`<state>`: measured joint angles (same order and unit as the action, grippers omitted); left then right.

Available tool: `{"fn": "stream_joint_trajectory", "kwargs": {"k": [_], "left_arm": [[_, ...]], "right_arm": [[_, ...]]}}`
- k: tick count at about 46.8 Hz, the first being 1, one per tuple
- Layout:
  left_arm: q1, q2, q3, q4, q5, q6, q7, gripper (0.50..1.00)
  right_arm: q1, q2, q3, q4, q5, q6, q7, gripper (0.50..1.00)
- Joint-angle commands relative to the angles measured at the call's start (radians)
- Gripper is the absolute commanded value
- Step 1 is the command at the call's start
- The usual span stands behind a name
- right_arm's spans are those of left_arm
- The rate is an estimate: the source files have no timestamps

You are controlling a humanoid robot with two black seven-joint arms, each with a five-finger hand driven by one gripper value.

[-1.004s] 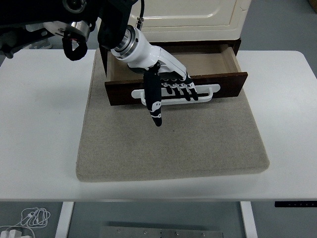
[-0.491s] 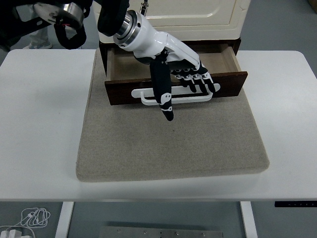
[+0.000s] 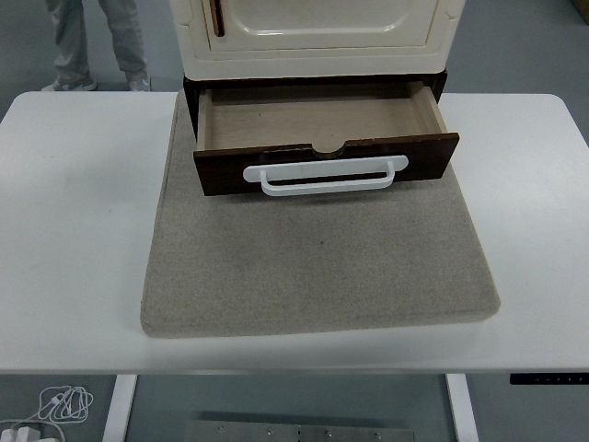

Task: Open the drawer under the combination cabinet

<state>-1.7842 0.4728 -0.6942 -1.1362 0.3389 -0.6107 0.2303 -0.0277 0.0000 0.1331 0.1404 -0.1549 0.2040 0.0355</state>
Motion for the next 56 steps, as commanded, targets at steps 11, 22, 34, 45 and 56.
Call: {"fn": "stream_joint_trajectory", "kwargs": {"k": [11, 22, 34, 45, 56], "left_arm": [[-0.024, 0.078, -0.137, 0.283, -0.009, 0.093, -0.198, 1.000], [-0.018, 0.109, -0.142, 0.452, -0.018, 0.425, -0.298, 1.000], [0.045, 0.098, -0.125, 0.699, -0.319, 0.539, -0.286, 1.000], [0.193, 0.070, -0.139, 0.747, -0.449, 0.554, -0.263, 1.000], [0.344, 0.024, -0.139, 0.805, -0.624, 0.555, -0.215, 1.000]], "right_arm": [[0.000, 0.000, 0.000, -0.001, 0.000, 0.000, 0.000, 0.926], [0.002, 0.000, 0.000, 0.001, 0.000, 0.000, 0.000, 0.926], [0.000, 0.000, -0.001, 0.005, -0.002, 0.000, 0.000, 0.926], [0.000, 0.000, -0.003, 0.002, 0.000, -0.002, 0.001, 0.926], [0.000, 0.000, -0.001, 0.002, 0.000, 0.000, 0.001, 0.926]]}}
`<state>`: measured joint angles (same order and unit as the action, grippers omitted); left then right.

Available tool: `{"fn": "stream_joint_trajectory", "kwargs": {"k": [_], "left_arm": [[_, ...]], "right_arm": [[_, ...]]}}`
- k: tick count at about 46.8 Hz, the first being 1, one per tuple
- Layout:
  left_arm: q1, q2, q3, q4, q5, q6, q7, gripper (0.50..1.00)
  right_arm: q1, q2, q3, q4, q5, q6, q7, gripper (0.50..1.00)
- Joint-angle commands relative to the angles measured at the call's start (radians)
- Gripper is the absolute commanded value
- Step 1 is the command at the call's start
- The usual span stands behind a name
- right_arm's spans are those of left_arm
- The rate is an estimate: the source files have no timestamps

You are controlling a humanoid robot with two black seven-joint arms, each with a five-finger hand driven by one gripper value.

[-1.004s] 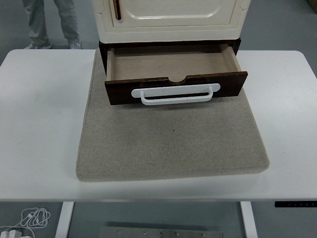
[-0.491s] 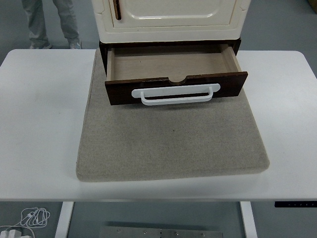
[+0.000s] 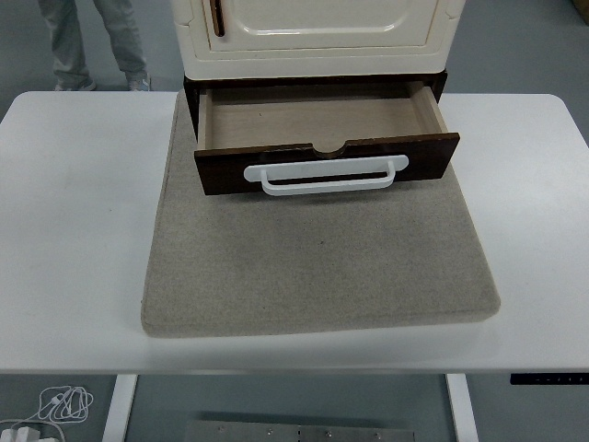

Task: Open the drawer under the combination cabinet

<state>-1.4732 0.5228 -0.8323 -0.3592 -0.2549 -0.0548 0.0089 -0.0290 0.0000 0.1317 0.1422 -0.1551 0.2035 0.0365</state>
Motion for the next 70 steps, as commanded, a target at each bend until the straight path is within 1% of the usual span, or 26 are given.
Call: {"fn": "stream_joint_trajectory", "kwargs": {"k": [1, 5, 9, 13, 22, 28, 33, 38, 41, 43, 48, 57, 62, 70], "left_arm": [[0.042, -0.033, -0.001, 0.040, -0.035, 0.000, 0.008, 1.000], [0.080, -0.072, -0.005, 0.075, -0.063, -0.004, 0.008, 1.000], [0.117, -0.110, -0.016, 0.092, -0.139, -0.002, 0.008, 1.000], [0.154, -0.132, -0.021, 0.095, -0.204, -0.002, 0.008, 1.000], [0.212, -0.196, -0.031, 0.091, -0.218, -0.002, 0.019, 1.000], [0.246, -0.228, -0.082, 0.092, -0.225, 0.000, 0.022, 1.000], [0.270, -0.239, -0.131, 0.095, -0.225, -0.002, 0.023, 1.000], [0.289, -0.242, -0.136, 0.092, -0.225, -0.002, 0.023, 1.000], [0.301, -0.256, -0.142, 0.089, -0.227, -0.002, 0.026, 1.000], [0.309, -0.261, -0.146, 0.088, -0.227, -0.005, 0.039, 1.000], [0.318, -0.259, -0.151, 0.095, -0.228, -0.004, 0.092, 1.000], [0.347, -0.262, -0.183, 0.097, -0.231, -0.005, 0.092, 1.000], [0.373, -0.274, -0.212, 0.095, -0.230, -0.031, 0.091, 1.000], [0.407, -0.287, -0.218, 0.097, -0.230, -0.115, 0.083, 1.000]], "right_arm": [[0.000, 0.000, 0.000, 0.000, 0.000, 0.001, -0.001, 0.926], [0.000, 0.000, 0.000, 0.002, 0.000, 0.008, 0.000, 0.926], [0.000, 0.000, 0.000, 0.002, -0.001, 0.011, -0.001, 0.926], [0.001, 0.000, 0.000, 0.002, -0.001, 0.011, -0.001, 0.926], [-0.006, 0.000, 0.000, 0.002, -0.001, 0.011, 0.000, 0.926], [-0.009, 0.000, 0.000, 0.003, -0.003, 0.011, 0.000, 0.926], [-0.014, 0.000, -0.001, 0.011, -0.006, 0.014, -0.001, 0.926], [-0.022, 0.000, -0.001, 0.011, -0.006, 0.014, -0.001, 0.926], [-0.022, 0.000, -0.001, 0.011, -0.006, 0.014, -0.001, 0.926], [-0.022, 0.000, -0.001, 0.011, -0.006, 0.014, -0.001, 0.926], [-0.022, 0.000, -0.001, 0.011, -0.006, 0.014, -0.001, 0.926], [-0.022, 0.000, -0.001, 0.013, -0.006, 0.014, -0.001, 0.926], [-0.022, 0.000, 0.000, 0.017, -0.004, 0.024, -0.001, 0.926], [-0.028, 0.000, 0.000, 0.020, -0.003, 0.031, -0.001, 0.926]]}}
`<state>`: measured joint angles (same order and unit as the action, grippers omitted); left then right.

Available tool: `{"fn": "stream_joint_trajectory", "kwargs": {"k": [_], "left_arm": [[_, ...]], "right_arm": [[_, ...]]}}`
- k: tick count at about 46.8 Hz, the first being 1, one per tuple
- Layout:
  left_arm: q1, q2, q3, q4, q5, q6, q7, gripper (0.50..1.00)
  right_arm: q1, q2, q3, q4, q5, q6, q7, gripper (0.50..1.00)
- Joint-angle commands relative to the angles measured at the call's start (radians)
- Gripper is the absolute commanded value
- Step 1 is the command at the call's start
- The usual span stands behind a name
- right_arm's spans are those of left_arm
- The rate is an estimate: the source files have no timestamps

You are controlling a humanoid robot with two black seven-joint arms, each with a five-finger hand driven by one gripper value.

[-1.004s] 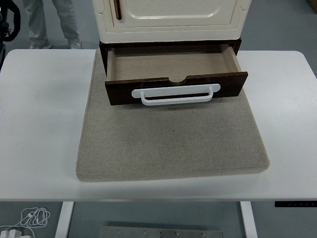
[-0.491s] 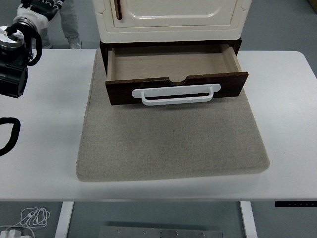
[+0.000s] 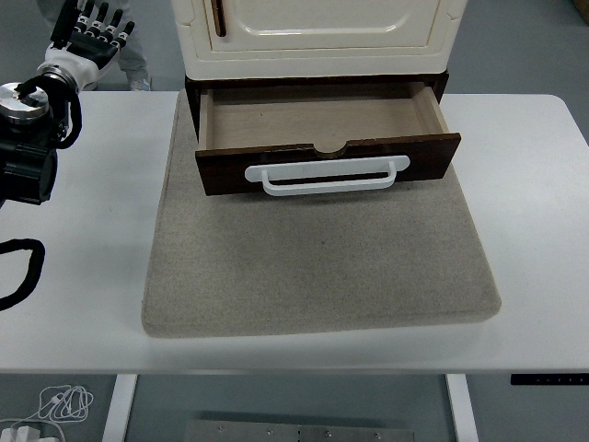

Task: Open the drawer under the combination cabinet

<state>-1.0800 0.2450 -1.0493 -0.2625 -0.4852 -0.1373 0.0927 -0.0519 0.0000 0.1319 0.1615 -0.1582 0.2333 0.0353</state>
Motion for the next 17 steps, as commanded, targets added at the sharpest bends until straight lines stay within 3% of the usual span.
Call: {"fn": "stream_joint_trajectory", "kwargs": {"k": [1, 17], "left_arm": [[0.018, -0.010, -0.001, 0.000, 0.000, -0.045, -0.001, 1.000], [0.034, -0.036, 0.012, -0.006, 0.017, -0.077, -0.001, 1.000]], "right_arm": [[-0.008, 0.000, 0.000, 0.001, 0.000, 0.001, 0.000, 0.926], [-0.022, 0.000, 0.000, 0.001, 0.000, 0.001, -0.002, 0.926]]}}
